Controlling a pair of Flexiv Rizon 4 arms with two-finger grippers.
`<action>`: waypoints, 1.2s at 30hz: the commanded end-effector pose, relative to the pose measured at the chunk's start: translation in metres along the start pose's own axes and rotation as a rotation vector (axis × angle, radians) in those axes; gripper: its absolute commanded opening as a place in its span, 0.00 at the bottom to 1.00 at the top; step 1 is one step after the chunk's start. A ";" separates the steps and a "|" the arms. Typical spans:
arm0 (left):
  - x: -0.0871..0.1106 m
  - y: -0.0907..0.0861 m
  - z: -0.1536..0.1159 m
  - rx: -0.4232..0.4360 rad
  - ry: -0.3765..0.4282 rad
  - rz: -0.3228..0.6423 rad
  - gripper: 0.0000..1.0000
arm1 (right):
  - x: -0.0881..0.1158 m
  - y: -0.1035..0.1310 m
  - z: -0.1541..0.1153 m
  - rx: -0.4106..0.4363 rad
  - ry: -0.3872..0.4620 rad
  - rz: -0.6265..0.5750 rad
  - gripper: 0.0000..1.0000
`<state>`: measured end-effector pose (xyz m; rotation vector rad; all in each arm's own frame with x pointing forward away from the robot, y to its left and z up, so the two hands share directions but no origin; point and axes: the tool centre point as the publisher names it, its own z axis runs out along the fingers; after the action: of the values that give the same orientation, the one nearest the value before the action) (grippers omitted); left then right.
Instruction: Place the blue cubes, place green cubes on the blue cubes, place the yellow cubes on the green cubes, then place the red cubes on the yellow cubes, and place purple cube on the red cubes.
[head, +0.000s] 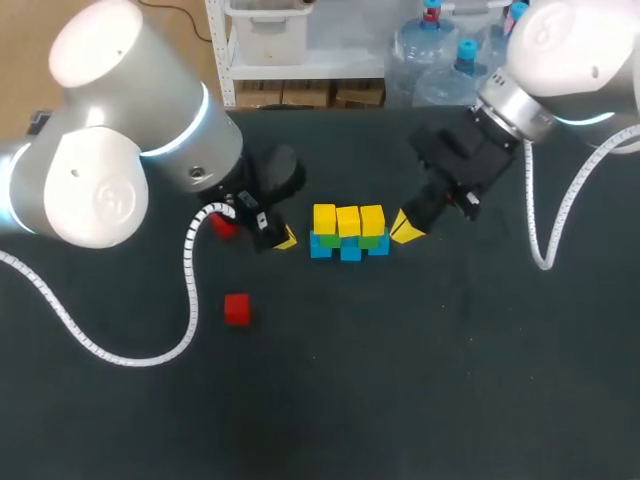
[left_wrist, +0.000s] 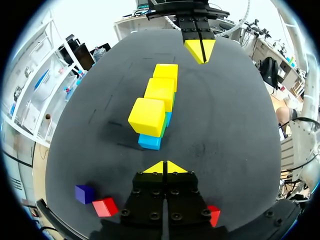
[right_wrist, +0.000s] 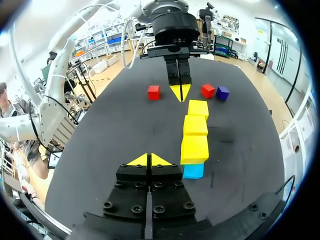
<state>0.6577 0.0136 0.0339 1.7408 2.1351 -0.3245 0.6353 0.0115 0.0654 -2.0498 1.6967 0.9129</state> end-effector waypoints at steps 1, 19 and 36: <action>0.002 -0.001 -0.001 0.000 -0.004 0.001 0.00 | 0.000 -0.001 0.000 -0.002 0.000 0.000 0.00; 0.001 0.000 0.001 0.004 -0.004 0.004 0.00 | 0.003 0.000 -0.010 0.033 -0.006 0.006 0.00; 0.001 -0.002 -0.001 -0.004 -0.003 0.000 0.00 | 0.014 -0.019 0.001 0.031 0.028 0.022 0.00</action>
<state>0.6573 0.0134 0.0347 1.7386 2.1339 -0.3235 0.6492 0.0024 0.0562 -2.0312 1.7395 0.8546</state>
